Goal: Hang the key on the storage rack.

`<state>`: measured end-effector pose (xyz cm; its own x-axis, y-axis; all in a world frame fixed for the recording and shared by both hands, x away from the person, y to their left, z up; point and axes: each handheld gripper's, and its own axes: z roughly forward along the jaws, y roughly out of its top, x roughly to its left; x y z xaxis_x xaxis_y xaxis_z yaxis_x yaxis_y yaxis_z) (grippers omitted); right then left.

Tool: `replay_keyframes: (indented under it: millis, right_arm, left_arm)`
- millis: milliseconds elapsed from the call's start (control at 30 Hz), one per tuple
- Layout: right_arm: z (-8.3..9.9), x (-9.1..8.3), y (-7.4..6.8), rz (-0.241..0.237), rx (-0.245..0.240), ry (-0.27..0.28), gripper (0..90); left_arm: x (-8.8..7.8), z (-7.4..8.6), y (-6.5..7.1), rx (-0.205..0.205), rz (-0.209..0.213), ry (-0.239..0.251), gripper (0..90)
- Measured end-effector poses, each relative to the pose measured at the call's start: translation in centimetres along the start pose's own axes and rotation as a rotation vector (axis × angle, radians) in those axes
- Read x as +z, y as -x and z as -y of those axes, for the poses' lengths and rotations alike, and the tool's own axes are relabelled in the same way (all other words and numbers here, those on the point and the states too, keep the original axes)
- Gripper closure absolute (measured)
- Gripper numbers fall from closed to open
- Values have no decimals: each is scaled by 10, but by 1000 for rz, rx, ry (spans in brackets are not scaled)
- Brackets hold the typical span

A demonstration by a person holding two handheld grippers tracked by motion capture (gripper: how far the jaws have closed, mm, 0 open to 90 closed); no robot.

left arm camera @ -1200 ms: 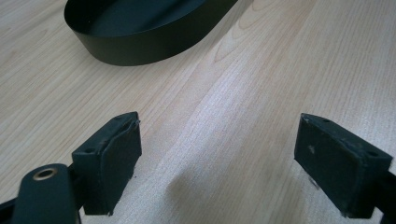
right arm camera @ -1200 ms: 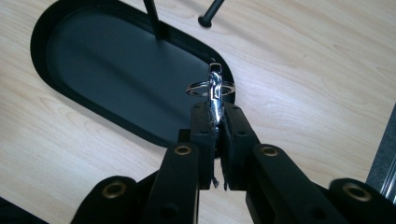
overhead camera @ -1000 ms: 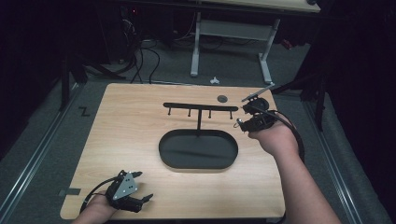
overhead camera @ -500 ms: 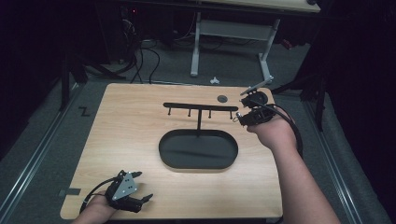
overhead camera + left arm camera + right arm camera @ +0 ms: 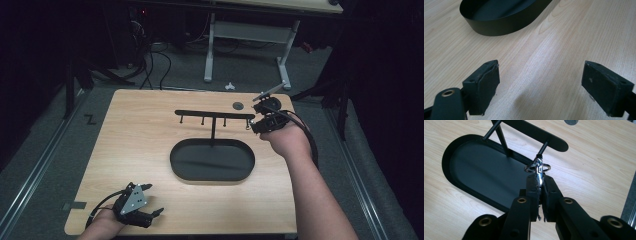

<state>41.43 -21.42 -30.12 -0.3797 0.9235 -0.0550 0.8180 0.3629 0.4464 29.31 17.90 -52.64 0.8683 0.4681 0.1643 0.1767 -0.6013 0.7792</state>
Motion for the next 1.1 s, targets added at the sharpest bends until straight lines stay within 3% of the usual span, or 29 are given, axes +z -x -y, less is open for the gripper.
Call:
replay_keyframes:
  millis: [500, 833, 1100]
  right_arm:
    - [-9, 10, 5, 15, 23, 4, 850]
    - [-2, 21, 12, 25, 59, 0, 846]
    - [1, 28, 11, 24, 54, -6, 833]
  left_arm:
    - [0, 0, 0, 0, 0, -1, 153]
    - [0, 0, 0, 1, 1, -2, 153]
    - [0, 0, 0, 3, 2, -5, 153]
